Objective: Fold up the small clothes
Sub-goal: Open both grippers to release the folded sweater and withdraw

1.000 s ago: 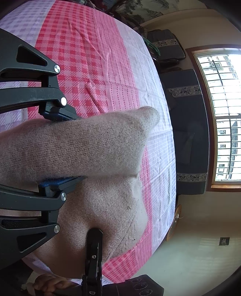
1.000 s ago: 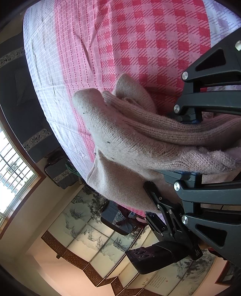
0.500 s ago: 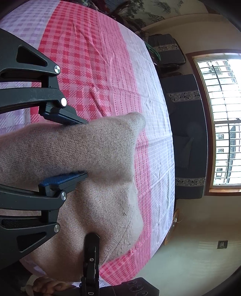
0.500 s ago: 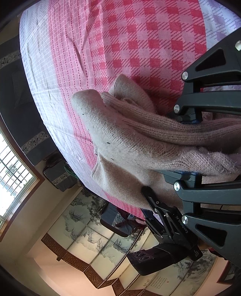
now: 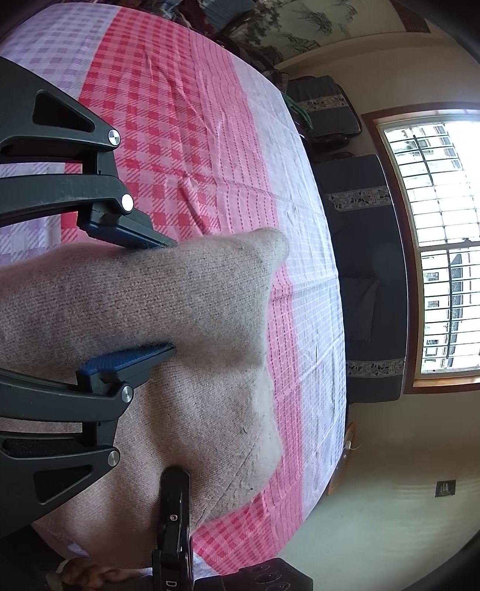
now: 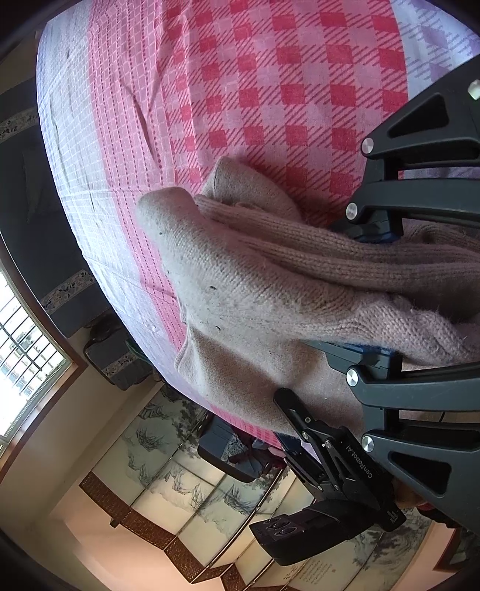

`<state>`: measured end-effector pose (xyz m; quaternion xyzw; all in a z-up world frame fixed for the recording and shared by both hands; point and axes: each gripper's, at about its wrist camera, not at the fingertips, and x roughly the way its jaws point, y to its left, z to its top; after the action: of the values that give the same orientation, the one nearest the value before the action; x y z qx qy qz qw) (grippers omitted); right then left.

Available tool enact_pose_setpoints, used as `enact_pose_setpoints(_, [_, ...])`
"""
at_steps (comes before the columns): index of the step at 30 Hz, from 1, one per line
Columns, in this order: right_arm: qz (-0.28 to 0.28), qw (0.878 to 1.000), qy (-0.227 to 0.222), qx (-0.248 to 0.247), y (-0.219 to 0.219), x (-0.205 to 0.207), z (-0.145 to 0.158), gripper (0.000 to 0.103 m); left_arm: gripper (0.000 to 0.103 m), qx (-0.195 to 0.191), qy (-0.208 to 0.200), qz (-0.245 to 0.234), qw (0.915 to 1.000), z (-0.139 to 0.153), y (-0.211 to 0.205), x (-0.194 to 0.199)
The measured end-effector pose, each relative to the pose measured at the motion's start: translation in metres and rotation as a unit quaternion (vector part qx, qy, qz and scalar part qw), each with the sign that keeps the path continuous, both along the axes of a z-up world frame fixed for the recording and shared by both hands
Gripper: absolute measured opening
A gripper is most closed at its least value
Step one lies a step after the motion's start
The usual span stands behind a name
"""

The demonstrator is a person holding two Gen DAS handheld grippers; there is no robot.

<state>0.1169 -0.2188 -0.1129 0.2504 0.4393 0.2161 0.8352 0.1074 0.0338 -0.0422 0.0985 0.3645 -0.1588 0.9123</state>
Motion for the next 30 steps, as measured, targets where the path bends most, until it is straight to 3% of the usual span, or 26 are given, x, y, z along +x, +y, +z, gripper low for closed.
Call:
enact_pose_setpoints(6, [-0.008,1.000,-0.007,-0.026,0.002,-0.014,-0.003,0.055,0.056,-0.004,-0.011,0.010,0.9999,-0.003,0.001,-0.003])
enact_pose_setpoints(9, [-0.021,0.999,-0.019,-0.041,0.000,-0.027,0.000,0.058,0.060,-0.003,-0.037,0.019,0.9991,-0.002,0.002,-0.011])
enact_pose_setpoints(11, [-0.040,0.995,-0.047,-0.078,-0.001,-0.041,0.012,0.058,0.066,0.000,-0.067,0.040,0.9970,0.004,0.004,-0.019])
enact_pose_setpoints(13, [-0.053,0.987,-0.085,-0.128,0.003,-0.057,0.026,0.058,0.083,0.000,-0.102,0.072,0.9922,0.013,0.009,-0.028])
enact_pose_setpoints(16, [-0.067,0.977,-0.129,-0.156,0.001,-0.077,0.044,0.060,0.096,-0.031,-0.125,0.082,0.9884,0.029,0.018,-0.036])
enact_pose_setpoints(21, [-0.080,0.974,-0.147,-0.153,-0.008,-0.090,0.059,0.063,0.100,-0.025,-0.147,0.106,0.9831,0.047,0.019,-0.043])
enact_pose_setpoints(30, [-0.076,0.975,-0.148,-0.150,-0.006,-0.089,0.061,0.063,0.103,-0.046,-0.128,0.089,0.9866,0.056,0.018,-0.047])
